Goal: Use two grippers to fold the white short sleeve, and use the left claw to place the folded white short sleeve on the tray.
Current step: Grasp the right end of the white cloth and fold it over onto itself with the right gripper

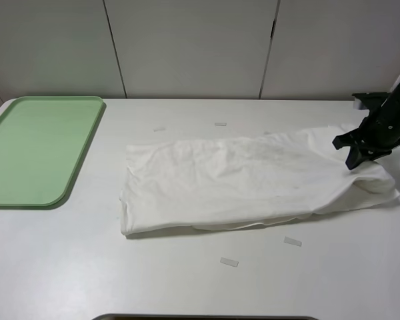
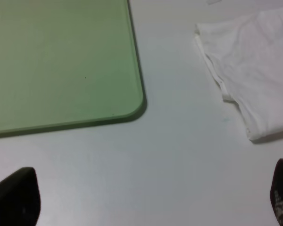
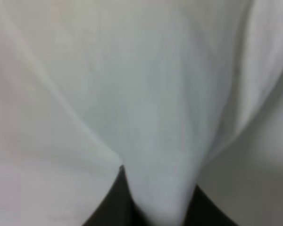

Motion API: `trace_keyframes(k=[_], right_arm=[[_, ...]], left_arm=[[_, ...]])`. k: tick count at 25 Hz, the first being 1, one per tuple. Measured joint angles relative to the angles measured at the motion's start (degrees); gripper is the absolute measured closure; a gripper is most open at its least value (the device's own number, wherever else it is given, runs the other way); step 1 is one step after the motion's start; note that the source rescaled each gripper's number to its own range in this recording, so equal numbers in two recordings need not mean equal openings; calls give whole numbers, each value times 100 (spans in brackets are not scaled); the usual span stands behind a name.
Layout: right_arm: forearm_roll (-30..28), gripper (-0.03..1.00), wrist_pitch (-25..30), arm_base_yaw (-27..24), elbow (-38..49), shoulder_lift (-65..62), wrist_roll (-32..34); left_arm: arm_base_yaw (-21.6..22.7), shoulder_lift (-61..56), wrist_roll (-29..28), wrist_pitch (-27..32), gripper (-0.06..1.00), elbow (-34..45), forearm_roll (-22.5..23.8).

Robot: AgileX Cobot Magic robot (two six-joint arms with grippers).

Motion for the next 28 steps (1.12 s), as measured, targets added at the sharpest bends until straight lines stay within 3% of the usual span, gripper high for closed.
trace_keyframes(k=[6,13,20,28], right_arm=[[-702,81,188,0,-94,-559,385],[-1627,81,794,0,-648,-716,881],[-2056,81,1400,22,-1267,-716,1000],[-2339,81,1401,826,-929,-722,1284]], left_arm=[[0,0,0,0,-3,0,0],[0,0,0,0,-3,0,0],[0,0,0,0,-3,0,0],[0,0,0,0,-3,0,0]])
